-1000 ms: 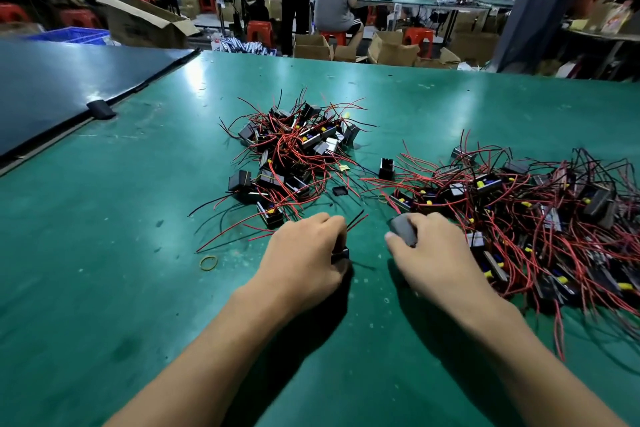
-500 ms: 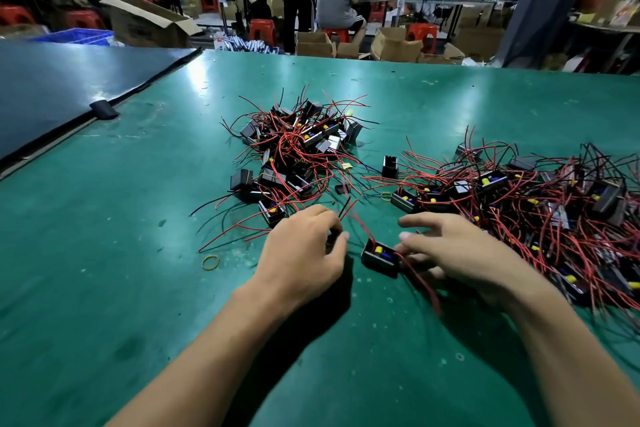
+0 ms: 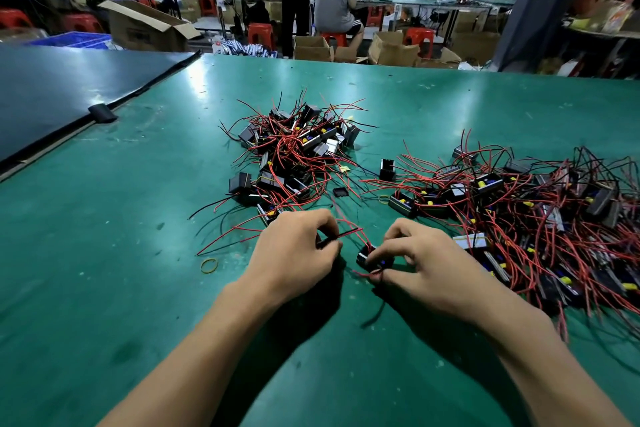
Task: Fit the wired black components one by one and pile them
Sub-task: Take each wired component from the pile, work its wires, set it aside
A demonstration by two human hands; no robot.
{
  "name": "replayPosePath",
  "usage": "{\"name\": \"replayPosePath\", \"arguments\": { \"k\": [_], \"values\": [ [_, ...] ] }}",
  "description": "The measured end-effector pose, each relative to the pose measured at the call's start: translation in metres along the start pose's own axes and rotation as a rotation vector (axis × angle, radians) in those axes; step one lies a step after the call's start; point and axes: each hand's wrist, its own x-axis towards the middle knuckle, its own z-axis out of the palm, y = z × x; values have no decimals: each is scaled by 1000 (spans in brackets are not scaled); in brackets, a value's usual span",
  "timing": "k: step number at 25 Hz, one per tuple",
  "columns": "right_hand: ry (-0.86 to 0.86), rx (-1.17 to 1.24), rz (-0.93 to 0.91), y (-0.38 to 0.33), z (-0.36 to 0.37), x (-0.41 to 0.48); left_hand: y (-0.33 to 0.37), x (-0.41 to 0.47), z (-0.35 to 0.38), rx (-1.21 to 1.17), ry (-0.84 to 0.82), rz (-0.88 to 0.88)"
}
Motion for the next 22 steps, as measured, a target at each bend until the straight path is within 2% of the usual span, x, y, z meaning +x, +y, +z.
{"name": "replayPosePath", "arguments": {
  "k": [10, 14, 18, 22],
  "values": [
    [261, 59, 185, 5, 9, -1, -5, 3, -3, 55, 14, 21],
    [307, 195, 209, 4, 13, 1, 4, 0, -1, -127, 136, 46],
    [422, 177, 135, 0, 17, 2, 14, 0, 2, -379, 247, -115],
    [420, 412, 215, -2, 17, 3, 16, 3, 0, -557, 153, -222]
  ]
}}
